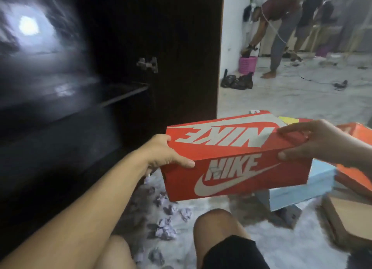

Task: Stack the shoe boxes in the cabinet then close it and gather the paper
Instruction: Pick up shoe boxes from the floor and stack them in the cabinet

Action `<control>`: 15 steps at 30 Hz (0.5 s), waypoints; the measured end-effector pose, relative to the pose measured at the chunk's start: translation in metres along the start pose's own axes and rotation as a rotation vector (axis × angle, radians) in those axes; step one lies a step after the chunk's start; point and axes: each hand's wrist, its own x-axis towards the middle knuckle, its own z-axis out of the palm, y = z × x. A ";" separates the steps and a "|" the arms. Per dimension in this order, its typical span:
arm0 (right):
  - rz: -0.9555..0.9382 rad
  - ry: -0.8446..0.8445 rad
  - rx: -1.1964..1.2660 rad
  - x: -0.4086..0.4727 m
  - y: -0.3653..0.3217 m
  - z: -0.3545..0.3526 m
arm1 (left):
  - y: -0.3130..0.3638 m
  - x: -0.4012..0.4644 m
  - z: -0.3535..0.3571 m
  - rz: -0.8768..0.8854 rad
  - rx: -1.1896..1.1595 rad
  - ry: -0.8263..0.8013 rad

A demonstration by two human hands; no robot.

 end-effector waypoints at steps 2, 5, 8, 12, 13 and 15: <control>-0.039 -0.061 0.016 0.024 -0.024 0.025 | -0.019 0.002 -0.028 -0.069 -0.006 0.069; -0.107 -0.125 -0.001 0.058 -0.058 0.064 | -0.049 0.011 -0.065 -0.184 0.002 0.135; -0.178 -0.203 -0.059 0.091 -0.087 0.105 | -0.080 0.021 -0.091 -0.276 0.021 0.207; -0.213 -0.295 -0.090 0.136 -0.115 0.160 | -0.121 0.038 -0.119 -0.378 -0.024 0.314; -0.213 -0.325 -0.098 0.146 -0.121 0.175 | -0.130 0.043 -0.124 -0.398 -0.042 0.340; -0.226 -0.378 -0.116 0.166 -0.131 0.204 | -0.149 0.053 -0.136 -0.428 -0.089 0.393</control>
